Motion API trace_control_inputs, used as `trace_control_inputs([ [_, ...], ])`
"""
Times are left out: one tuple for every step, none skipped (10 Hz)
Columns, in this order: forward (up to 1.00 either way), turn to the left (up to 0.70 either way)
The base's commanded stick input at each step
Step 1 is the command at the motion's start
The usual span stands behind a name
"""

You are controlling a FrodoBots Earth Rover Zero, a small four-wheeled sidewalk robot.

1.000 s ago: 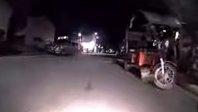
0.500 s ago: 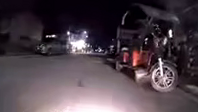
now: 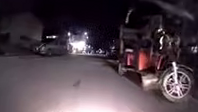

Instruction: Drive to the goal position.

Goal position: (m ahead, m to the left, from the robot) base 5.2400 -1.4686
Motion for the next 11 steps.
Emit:
trace_control_inputs([
  [0.70,0.00],
  [0.70,0.00],
  [0.70,0.00],
  [0.70,0.00],
  [0.70,0.00],
  [0.70,0.00],
  [0.70,0.10],
  [0.70,0.25],
  [0.70,0.35],
  [0.70,0.31],
  [0.70,0.00],
])
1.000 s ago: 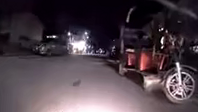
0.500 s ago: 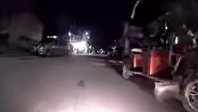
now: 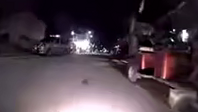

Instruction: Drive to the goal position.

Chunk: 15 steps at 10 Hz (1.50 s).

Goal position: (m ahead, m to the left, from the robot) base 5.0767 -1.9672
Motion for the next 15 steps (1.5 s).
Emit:
trace_control_inputs([
  [0.70,0.00],
  [0.70,0.00],
  [0.70,0.00],
  [0.70,0.00],
  [0.70,0.00],
  [0.70,0.00],
  [0.70,0.00],
  [0.70,0.00],
  [0.70,0.00],
  [0.70,0.00],
  [0.70,0.00],
  [0.70,0.00],
  [0.70,0.00],
  [0.70,0.00],
  [0.70,0.00],
])
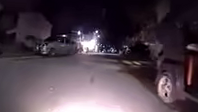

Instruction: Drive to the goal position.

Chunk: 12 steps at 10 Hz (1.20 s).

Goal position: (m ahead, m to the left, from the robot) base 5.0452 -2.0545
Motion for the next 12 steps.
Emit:
trace_control_inputs([
  [0.70,0.00],
  [0.70,0.00],
  [0.70,0.00],
  [0.70,0.00],
  [0.70,0.00],
  [0.70,0.00],
  [0.70,0.00],
  [0.70,0.00],
  [0.70,-0.05],
  [0.70,-0.23],
  [0.70,-0.31],
  [0.70,-0.35],
])
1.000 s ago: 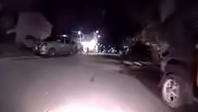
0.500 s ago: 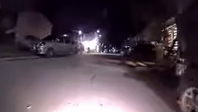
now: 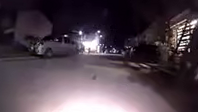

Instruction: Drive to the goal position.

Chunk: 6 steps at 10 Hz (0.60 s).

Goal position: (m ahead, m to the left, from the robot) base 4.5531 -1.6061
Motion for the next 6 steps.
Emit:
trace_control_inputs([
  [0.70,-0.35],
  [0.70,-0.35],
  [0.70,-0.35],
  [0.70,-0.35],
  [0.70,-0.35],
  [0.70,-0.31],
])
